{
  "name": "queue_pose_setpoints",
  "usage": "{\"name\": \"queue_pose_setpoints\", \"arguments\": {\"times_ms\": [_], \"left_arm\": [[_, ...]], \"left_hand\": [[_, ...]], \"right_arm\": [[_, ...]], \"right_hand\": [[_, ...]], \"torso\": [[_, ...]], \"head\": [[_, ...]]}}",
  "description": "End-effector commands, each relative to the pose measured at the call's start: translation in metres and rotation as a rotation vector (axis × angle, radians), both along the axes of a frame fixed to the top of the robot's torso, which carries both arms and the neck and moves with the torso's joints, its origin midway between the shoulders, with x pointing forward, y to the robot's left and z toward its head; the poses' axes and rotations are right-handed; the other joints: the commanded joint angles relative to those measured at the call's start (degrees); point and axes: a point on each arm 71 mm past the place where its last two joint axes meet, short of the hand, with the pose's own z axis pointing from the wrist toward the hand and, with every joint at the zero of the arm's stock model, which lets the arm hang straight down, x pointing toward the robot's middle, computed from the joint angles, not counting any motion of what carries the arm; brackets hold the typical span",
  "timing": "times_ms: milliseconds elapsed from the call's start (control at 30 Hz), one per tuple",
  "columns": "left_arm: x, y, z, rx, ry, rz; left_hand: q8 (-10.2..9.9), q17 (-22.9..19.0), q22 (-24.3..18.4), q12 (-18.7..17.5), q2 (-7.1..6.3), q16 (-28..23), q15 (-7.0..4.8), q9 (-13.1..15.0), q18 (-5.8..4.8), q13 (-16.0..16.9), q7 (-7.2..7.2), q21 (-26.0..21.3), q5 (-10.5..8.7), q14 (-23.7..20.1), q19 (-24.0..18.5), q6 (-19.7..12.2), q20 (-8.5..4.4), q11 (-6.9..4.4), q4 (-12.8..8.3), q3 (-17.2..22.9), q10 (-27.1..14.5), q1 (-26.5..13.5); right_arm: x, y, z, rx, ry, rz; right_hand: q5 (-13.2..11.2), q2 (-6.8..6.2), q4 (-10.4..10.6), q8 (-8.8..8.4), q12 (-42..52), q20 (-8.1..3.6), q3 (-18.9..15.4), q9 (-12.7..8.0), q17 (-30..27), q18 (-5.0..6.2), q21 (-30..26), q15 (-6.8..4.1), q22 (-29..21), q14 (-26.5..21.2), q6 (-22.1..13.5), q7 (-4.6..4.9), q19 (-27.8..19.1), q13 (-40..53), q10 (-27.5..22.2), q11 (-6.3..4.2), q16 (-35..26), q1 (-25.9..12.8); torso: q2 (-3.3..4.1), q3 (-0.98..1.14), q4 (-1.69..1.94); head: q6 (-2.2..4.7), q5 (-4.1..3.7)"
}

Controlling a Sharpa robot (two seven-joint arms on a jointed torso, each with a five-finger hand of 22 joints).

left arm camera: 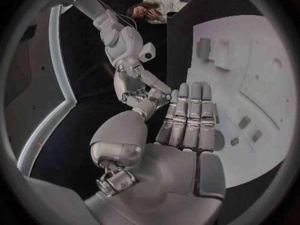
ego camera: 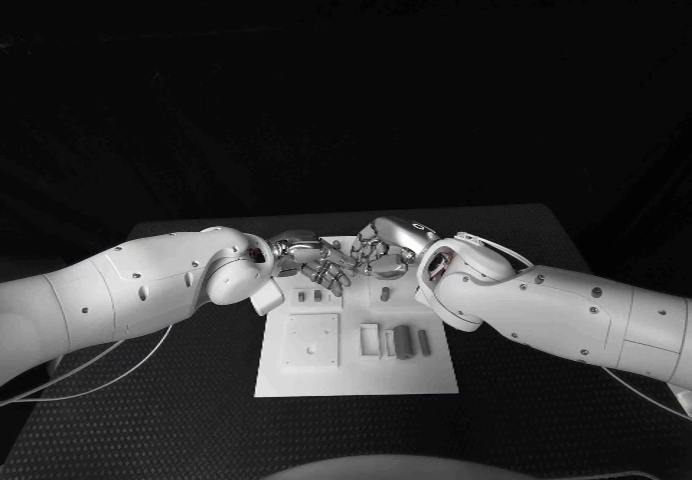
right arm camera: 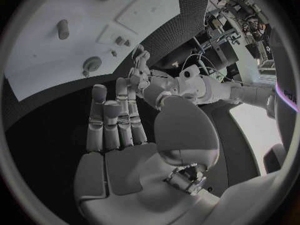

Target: Assemble the parts on the task board

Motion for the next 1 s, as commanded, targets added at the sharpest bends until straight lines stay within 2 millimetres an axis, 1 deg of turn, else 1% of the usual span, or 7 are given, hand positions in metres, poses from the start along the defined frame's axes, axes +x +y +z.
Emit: {"name": "queue_pose_setpoints", "arguments": {"times_ms": [33,133,367,533,800,900,1000], "left_arm": [[-0.0014,-0.0023,0.0009,-0.012,0.008,-0.02],[-0.0013,-0.0021,0.0009,-0.012,0.008,-0.018],[-0.0013,-0.0022,0.0009,-0.012,0.008,-0.019],[-0.0009,-0.0016,0.0009,-0.009,0.005,-0.012],[0.0006,0.0003,0.0012,0.0,-0.013,0.008],[0.0003,0.0001,0.0012,0.014,-0.025,0.005],[0.0,-0.0003,0.0013,0.025,-0.037,0.002]], "left_hand": [[0.4,0.2,-0.1,0.3,-0.08,-0.3,-0.12,0.1,-0.27,0.1,-0.1,0.4,-0.22,0.4,0.2,0.6,0.12,-0.08,-0.3,1.4,0.4,0.7],[0.6,0.4,0.0,0.4,-0.4,-0.4,-0.17,0.2,-0.39,0.4,-0.17,0.4,-0.22,0.5,0.3,0.8,0.08,-0.18,-0.6,3.0,0.8,1.4],[0.9,0.8,0.2,0.5,-0.67,-0.5,-0.28,0.3,-0.51,0.7,-0.25,0.5,-0.22,0.6,0.3,1.2,-0.02,-0.31,-0.8,4.5,1.2,2.4],[1.0,0.9,0.3,0.6,-0.41,-0.5,-0.36,0.4,-0.57,0.8,-0.32,0.6,-0.23,0.7,0.4,1.4,-0.09,-0.38,-0.8,5.1,1.4,2.8],[1.5,1.3,0.4,0.8,1.0,-0.6,-0.42,0.8,-0.75,1.2,-0.82,0.6,-0.23,0.9,0.5,2.1,-0.17,-0.57,-0.7,6.0,2.0,2.8],[1.9,1.6,0.5,1.2,1.36,-0.5,-0.5,1.1,-0.76,1.5,-0.91,0.7,-0.23,1.1,0.6,2.7,-0.26,-0.73,-0.8,6.1,2.7,2.8],[2.3,1.9,0.7,1.5,1.5,-0.4,-0.65,1.4,-0.76,1.8,-0.95,0.8,-0.23,1.6,0.7,3.2,-0.39,-0.9,-0.9,6.4,3.4,3.0]], "right_arm": [[-0.0012,0.0017,0.0,0.0,0.004,0.017],[-0.0014,0.002,0.0,0.0,0.005,0.018],[-0.002,0.0019,0.0001,0.0,0.006,0.02],[-0.0029,0.0023,0.0003,-0.001,0.008,0.025],[-0.0035,0.0012,0.0006,0.014,0.015,0.028],[-0.0018,-0.0008,0.0011,0.05,0.023,0.022],[-0.0006,-0.0022,0.0013,0.074,0.029,0.019]], "right_hand": [[0.1,0.32,0.1,0.18,-0.4,-0.16,0.3,0.1,-0.1,0.34,0.0,-0.34,0.9,0.0,0.1,0.22,0.4,0.1,0.2,-0.04,-0.3,0.2],[0.1,0.32,0.1,0.18,-0.4,-0.16,0.3,0.1,-0.1,0.34,0.0,-0.34,0.9,0.0,0.1,0.22,0.4,0.1,0.2,-0.04,-0.3,0.2],[0.1,0.33,0.1,0.18,-0.4,-0.17,0.4,0.1,-0.1,0.34,0.0,-0.35,0.9,0.0,0.1,0.22,0.4,0.1,0.3,-0.05,-0.4,0.2],[0.1,0.32,0.1,0.18,-0.5,-0.17,0.4,0.2,-0.1,0.34,0.0,-0.35,0.9,0.0,0.1,0.22,0.4,0.1,0.3,-0.05,-0.4,0.2],[0.1,0.33,0.1,0.15,-0.5,-0.17,0.4,0.2,-0.1,0.34,-0.1,-0.34,0.9,0.0,0.0,0.24,0.4,0.1,0.2,-0.03,-0.4,0.2],[0.1,0.63,0.2,-0.68,-1.7,-0.04,0.5,0.1,0.0,0.34,-0.4,0.24,0.8,-0.2,-1.4,0.85,0.2,-0.1,-1.3,0.59,-0.6,-0.1],[0.1,-0.31,0.2,-3.01,-3.9,0.12,0.4,-0.8,0.4,0.34,-0.5,1.87,1.0,-0.7,-5.3,2.49,-0.1,-0.9,-4.7,2.26,-0.2,-0.2]], "torso": [[0.01,0.02,0.0],[0.0,0.02,-0.01],[-0.01,0.0,0.01],[0.0,0.01,0.01],[0.0,0.01,0.01],[-0.02,-0.03,-0.04],[-0.01,0.0,-0.01]], "head": [[-0.04,-0.04],[-0.06,-0.03],[-0.08,-0.01],[-0.16,0.02],[-0.22,0.06],[-0.28,0.12],[-0.3,0.1]]}}
